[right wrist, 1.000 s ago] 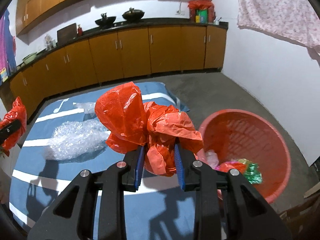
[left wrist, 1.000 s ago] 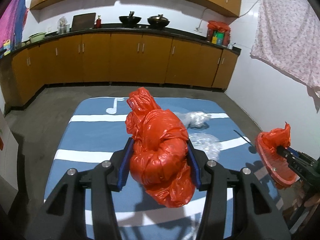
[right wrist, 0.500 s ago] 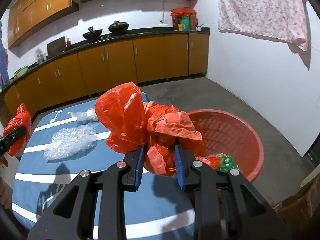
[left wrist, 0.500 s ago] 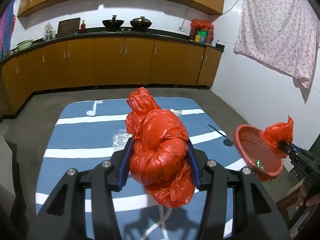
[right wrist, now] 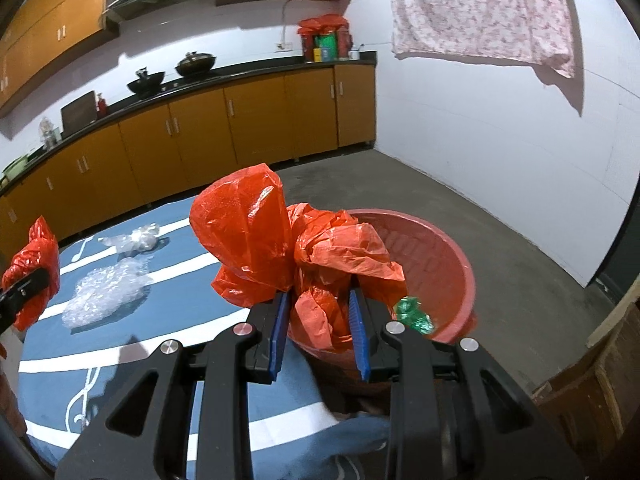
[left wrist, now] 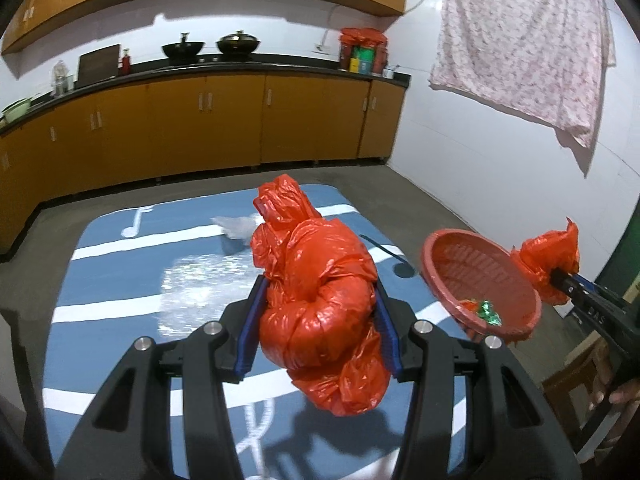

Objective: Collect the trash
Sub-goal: 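Carry both red bags over the red basket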

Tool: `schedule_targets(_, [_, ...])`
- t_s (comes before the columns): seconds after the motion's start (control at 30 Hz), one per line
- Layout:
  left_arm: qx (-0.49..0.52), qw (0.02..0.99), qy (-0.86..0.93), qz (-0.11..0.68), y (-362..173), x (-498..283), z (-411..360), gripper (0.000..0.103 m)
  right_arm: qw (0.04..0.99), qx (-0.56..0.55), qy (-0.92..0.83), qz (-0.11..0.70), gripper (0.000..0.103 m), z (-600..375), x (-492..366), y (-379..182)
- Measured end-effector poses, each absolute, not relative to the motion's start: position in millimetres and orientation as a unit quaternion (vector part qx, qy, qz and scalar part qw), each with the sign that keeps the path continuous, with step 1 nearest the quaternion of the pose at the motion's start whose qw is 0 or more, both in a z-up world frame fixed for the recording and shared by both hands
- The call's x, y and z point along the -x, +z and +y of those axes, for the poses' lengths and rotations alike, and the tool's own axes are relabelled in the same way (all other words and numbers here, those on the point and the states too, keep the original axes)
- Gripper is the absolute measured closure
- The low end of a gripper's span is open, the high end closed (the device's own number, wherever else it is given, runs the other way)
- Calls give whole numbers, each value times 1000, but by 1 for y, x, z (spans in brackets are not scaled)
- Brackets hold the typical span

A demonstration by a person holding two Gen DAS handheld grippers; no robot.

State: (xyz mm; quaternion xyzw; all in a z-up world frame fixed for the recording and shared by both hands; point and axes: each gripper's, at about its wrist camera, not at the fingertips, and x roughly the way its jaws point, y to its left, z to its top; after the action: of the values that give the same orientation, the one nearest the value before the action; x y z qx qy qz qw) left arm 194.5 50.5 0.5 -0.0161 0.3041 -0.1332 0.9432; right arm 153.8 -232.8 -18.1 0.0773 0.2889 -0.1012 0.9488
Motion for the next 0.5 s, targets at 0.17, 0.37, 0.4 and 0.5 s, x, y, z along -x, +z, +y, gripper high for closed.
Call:
schedule_targets(0.17, [3,938,-159,307,-3,-195,26,54,947,-82,-114,290,75,-241,-151,-20])
schedule_targets(0.37, [-10,934,-180,308,-6,-197,4,54,945,-86,-123,290,75,-253,-150,-21])
schedule_targets(0.4, [-12,934,-182,308,-6,-197,1,54,945,-87,-124,290,75,-256,-150,-21])
schedule_targets(0.5, [-17,932,-189,309,-8,-198,-6,54,945,-88,-127,290,75,-260,-149,-21])
